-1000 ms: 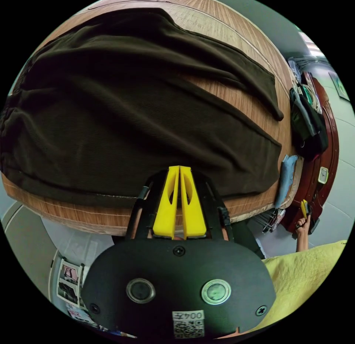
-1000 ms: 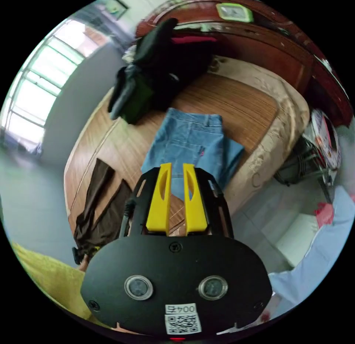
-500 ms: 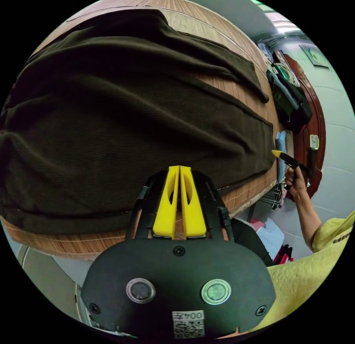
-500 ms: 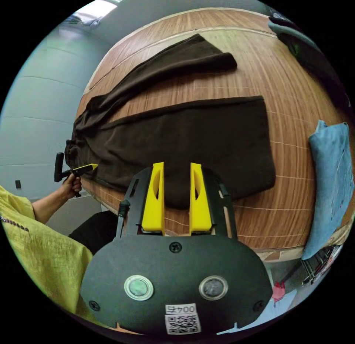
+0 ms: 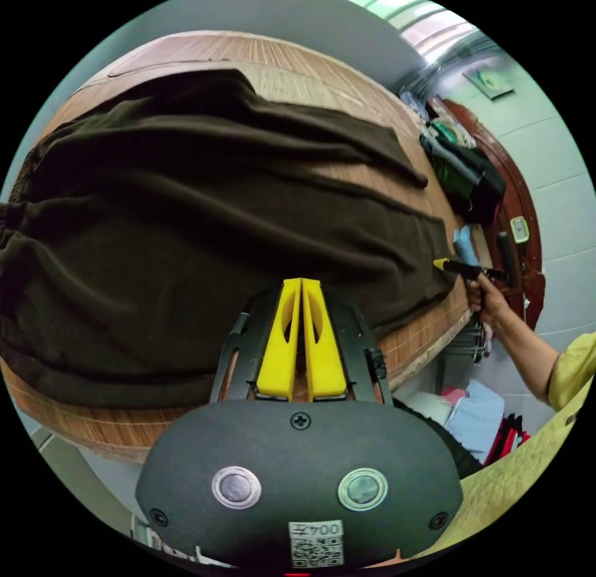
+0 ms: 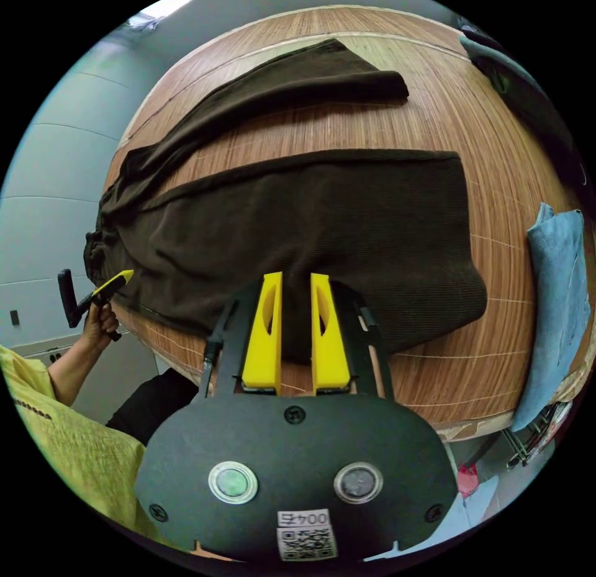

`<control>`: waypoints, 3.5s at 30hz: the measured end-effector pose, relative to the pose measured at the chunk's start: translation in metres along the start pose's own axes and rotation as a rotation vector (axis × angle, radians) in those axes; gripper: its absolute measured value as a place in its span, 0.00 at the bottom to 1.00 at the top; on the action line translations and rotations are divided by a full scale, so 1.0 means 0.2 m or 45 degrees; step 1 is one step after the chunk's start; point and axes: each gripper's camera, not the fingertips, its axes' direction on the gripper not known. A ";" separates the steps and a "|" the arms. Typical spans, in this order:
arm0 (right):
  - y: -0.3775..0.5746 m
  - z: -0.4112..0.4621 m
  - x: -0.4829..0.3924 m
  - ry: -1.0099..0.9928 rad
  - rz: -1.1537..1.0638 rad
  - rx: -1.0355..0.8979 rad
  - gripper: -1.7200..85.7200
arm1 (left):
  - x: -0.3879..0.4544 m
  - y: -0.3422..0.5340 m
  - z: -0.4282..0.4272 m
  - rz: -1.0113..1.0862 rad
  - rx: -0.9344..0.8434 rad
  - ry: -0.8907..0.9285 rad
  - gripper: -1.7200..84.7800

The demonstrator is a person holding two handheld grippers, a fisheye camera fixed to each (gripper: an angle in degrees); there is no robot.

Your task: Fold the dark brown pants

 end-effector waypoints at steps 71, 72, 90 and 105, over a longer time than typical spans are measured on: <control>-0.53 -0.02 -0.14 -0.117 -0.849 -0.218 0.12 | 0.40 -0.62 0.35 -0.568 -0.255 -0.344 0.02; -0.53 -0.02 -0.13 -0.115 -0.848 -0.217 0.12 | 0.40 -0.62 0.35 -0.567 -0.256 -0.349 0.02; -0.36 -0.08 -0.16 -0.078 -0.911 -0.113 0.15 | 0.43 -0.69 0.38 -0.598 -0.270 -0.404 0.02; -0.27 0.07 -0.38 0.059 -1.189 -0.118 0.15 | 0.40 -0.68 0.36 -0.640 -0.211 -0.363 0.02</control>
